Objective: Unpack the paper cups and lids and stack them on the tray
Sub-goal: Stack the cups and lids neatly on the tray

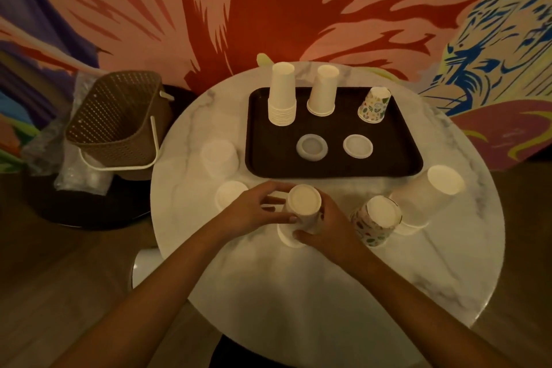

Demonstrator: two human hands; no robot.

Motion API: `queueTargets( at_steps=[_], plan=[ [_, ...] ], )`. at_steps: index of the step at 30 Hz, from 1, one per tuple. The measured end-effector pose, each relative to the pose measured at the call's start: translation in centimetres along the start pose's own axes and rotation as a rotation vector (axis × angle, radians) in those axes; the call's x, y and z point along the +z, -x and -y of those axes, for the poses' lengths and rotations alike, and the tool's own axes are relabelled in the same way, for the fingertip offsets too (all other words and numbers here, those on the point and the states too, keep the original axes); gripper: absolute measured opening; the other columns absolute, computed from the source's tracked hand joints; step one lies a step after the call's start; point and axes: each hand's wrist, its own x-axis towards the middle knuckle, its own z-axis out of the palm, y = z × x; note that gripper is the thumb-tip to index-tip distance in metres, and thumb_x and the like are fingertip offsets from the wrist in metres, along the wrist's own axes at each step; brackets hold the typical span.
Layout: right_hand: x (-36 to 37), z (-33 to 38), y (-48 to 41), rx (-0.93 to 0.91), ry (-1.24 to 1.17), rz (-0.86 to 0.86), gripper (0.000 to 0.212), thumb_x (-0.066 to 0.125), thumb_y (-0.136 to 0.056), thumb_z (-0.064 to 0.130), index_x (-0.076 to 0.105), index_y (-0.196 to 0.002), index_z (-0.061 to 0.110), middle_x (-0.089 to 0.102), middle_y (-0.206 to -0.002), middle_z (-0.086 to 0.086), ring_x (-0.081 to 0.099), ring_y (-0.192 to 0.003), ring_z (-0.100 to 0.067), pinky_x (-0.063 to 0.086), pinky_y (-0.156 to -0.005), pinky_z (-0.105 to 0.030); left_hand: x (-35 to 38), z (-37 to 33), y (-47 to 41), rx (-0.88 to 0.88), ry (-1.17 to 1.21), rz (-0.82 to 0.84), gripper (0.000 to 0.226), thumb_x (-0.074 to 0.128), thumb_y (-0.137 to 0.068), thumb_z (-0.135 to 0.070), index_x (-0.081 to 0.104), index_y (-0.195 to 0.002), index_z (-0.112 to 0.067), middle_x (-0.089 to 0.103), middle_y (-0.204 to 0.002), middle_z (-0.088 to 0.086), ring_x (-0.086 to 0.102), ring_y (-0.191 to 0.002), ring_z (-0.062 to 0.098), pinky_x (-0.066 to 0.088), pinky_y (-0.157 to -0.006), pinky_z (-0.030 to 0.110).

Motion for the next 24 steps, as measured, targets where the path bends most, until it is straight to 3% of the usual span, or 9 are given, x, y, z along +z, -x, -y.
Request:
queueTargets(
  at_steps=[7, 12, 16, 20, 24],
  plan=[
    [-0.3, 0.5, -0.9, -0.024, 0.05, 0.011, 0.075, 0.077, -0.071, 0.015, 0.037, -0.134, 0.015, 0.047, -0.136, -0.003, 0.043, -0.127, -0.018, 0.032, -0.099, -0.022, -0.3, -0.4, 0.3, 0.025, 0.017, -0.037, 0.05, 0.074, -0.073, -0.023, 0.049, -0.114, -0.039, 0.055, -0.122, -0.011, 0.055, -0.112, 0.012, 0.046, -0.084, 0.018],
    [-2.0, 3.5, -0.4, -0.06, 0.041, 0.006, 0.076, 0.079, -0.069, 0.018, 0.037, -0.132, 0.02, 0.048, -0.121, 0.008, 0.042, -0.109, -0.003, 0.035, -0.09, -0.017, -1.5, -3.3, 1.3, 0.143, -0.052, -0.072, 0.046, 0.071, -0.072, -0.031, 0.046, -0.106, -0.049, 0.053, -0.109, -0.026, 0.056, -0.097, -0.005, 0.045, -0.074, 0.008],
    [-4.3, 7.2, -0.6, -0.137, 0.063, -0.015, 0.076, 0.078, -0.068, 0.025, 0.037, -0.132, 0.022, 0.043, -0.109, 0.017, 0.042, -0.103, -0.001, 0.037, -0.08, -0.011, -3.7, -7.3, 1.5, 0.208, -0.01, -0.069, 0.041, 0.068, -0.07, -0.035, 0.048, -0.102, -0.05, 0.054, -0.095, -0.031, 0.058, -0.083, -0.015, 0.047, -0.064, 0.003],
    [-6.1, 10.4, -2.4, -0.223, 0.086, -0.038, 0.078, 0.078, -0.066, 0.03, 0.037, -0.132, 0.024, 0.046, -0.105, 0.019, 0.047, -0.092, 0.003, 0.04, -0.073, -0.007, -6.2, -10.6, 0.7, 0.269, -0.025, -0.102, 0.045, 0.061, -0.058, -0.048, 0.05, -0.101, -0.049, 0.054, -0.098, -0.032, 0.06, -0.089, -0.005, 0.055, -0.072, 0.017],
    [-7.7, 13.3, -6.6, -0.3, 0.135, -0.082, 0.077, 0.077, -0.07, 0.022, 0.036, -0.135, 0.018, 0.046, -0.111, 0.014, 0.045, -0.102, -0.001, 0.039, -0.072, -0.004, -9.0, -13.1, -2.0, 0.364, -0.117, -0.156, 0.042, 0.064, -0.067, -0.041, 0.047, -0.105, -0.045, 0.05, -0.099, -0.033, 0.056, -0.082, -0.018, 0.048, -0.068, 0.003]
  ],
)
